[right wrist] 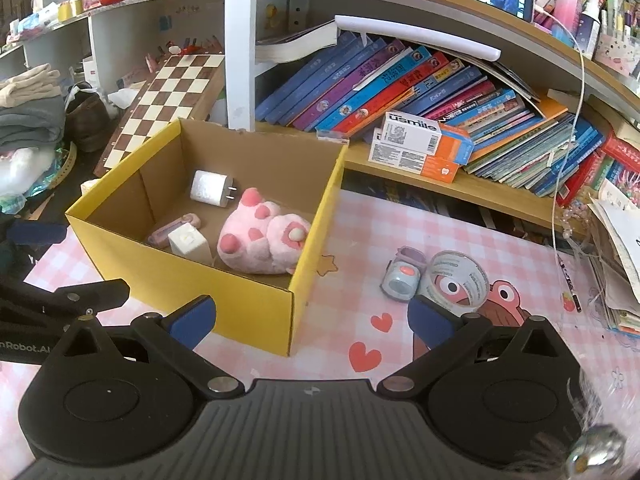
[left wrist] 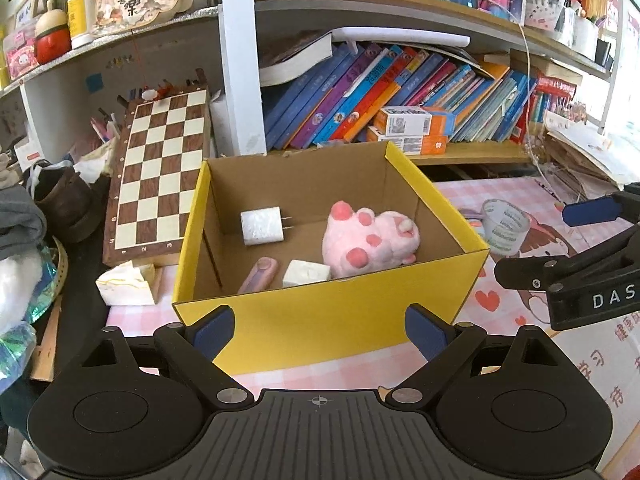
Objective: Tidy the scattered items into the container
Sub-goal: 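Move both open tools back over the desk toward the tape roll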
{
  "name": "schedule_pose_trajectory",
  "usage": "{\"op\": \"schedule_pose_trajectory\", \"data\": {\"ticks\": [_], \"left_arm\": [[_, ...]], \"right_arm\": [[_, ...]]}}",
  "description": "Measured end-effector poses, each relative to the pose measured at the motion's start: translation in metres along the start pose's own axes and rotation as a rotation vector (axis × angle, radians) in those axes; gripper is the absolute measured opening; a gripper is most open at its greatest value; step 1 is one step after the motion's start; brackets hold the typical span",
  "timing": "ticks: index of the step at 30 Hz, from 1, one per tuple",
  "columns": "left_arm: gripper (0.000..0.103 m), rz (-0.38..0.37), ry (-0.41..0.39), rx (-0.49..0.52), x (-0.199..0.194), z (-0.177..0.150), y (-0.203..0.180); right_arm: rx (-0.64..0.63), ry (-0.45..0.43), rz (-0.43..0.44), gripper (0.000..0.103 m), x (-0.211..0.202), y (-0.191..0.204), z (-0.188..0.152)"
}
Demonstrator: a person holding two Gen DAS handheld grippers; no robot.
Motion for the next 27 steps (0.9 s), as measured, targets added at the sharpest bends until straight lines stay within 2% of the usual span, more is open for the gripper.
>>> {"op": "schedule_pose_trajectory", "data": {"ticks": [16,27], "left_arm": [[0.094,0.007,-0.032,-0.015,-0.008,0.005,-0.044],[0.094,0.028,-0.031,0.003,-0.005,0.014,-0.096]], "right_arm": [[0.014,-0.006,0.039,0.103,-0.009,-0.042,-0.025],[0.001,-0.026,0.057,0.103,-0.014,-0.088,-0.04]]}}
Point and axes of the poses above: each gripper's, at about its wrist camera, not at the fingertips, and x roughly the way its jaws point, y to its left, z to its top, the point moved 8 cm from there along x, roughly the way its jaws point, and after that the axes turned 1 degree about -x, right-handed, at the moved point
